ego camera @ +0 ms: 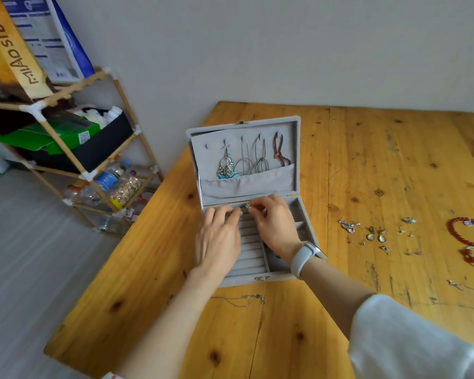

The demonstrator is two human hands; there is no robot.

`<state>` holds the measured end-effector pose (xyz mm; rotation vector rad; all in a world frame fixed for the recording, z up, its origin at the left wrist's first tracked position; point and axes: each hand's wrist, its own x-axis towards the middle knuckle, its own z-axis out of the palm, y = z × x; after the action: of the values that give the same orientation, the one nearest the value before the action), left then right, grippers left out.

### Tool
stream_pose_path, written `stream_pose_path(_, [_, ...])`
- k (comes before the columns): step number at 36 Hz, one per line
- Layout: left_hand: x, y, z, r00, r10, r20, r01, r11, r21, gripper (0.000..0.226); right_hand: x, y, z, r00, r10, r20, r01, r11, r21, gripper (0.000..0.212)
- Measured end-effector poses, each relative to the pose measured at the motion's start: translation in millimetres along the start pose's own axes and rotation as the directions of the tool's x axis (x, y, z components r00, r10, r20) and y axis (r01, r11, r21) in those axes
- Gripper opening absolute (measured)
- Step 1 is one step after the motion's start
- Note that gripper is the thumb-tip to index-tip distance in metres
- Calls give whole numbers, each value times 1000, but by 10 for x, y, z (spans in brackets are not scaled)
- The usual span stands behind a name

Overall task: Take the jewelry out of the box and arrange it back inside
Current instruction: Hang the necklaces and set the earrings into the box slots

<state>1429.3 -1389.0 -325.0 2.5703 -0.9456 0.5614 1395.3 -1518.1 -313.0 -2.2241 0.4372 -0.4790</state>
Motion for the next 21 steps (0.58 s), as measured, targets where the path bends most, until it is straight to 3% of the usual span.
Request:
stream_pose_path(7, [3,-24,70,998,23,-52,-23,1000,-6,29,-2,5,86,999,-7,-31,2,986,-168,17])
stream_pose_path(15, [4,-29,73,999,-10,-37,7,997,-79,22,-19,-4,107,999,-12,-45,2,974,-227,21])
stream_pose_path(21, [-1,-16,47,998,-7,-68,0,995,-98,29,-51,18,59,999,-49,-24,44,983,-181,26])
